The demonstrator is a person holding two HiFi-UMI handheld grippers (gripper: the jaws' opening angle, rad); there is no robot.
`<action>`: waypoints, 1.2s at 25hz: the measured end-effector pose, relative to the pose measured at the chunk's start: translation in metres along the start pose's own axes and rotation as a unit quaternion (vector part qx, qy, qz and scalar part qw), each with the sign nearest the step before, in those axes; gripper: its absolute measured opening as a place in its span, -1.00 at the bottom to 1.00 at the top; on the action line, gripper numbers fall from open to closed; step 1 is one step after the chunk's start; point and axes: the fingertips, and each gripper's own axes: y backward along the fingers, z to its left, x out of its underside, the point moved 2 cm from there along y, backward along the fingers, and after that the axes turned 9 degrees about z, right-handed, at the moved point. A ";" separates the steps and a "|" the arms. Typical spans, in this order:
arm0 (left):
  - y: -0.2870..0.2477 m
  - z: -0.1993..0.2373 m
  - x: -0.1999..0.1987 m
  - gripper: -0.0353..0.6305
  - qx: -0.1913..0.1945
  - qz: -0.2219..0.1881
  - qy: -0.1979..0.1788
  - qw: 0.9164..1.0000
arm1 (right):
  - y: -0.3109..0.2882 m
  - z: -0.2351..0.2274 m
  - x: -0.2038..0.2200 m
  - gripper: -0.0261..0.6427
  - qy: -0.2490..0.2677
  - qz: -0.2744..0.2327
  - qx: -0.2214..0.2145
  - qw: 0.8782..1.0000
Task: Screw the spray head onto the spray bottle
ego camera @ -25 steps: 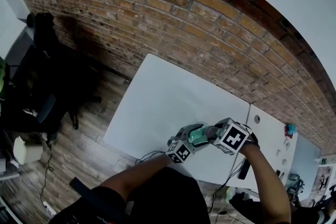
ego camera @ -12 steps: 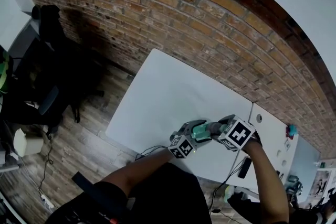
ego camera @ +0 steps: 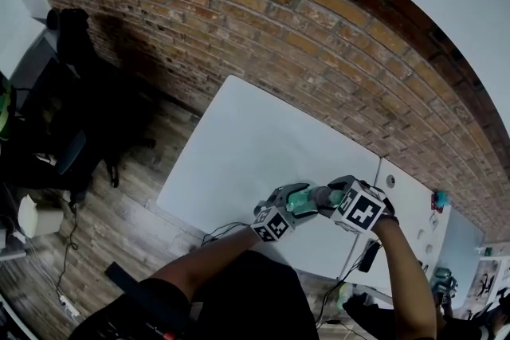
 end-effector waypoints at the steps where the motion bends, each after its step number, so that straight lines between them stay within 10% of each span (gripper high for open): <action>1: 0.000 0.000 0.000 0.16 0.000 -0.001 -0.001 1.000 | 0.004 0.001 -0.001 -0.14 0.011 -0.004 -0.001 1.000; 6: 0.000 0.001 0.001 0.16 -0.002 -0.001 0.000 1.000 | 0.020 0.013 -0.007 -0.14 0.121 0.006 0.011 0.993; 23: -0.002 0.001 0.000 0.16 -0.006 -0.001 0.005 1.000 | -0.002 0.005 0.007 -0.12 0.387 0.129 0.064 0.911; 30: 0.000 0.001 0.000 0.16 -0.005 -0.002 0.005 1.000 | -0.011 0.005 0.005 -0.14 0.365 0.112 0.041 0.923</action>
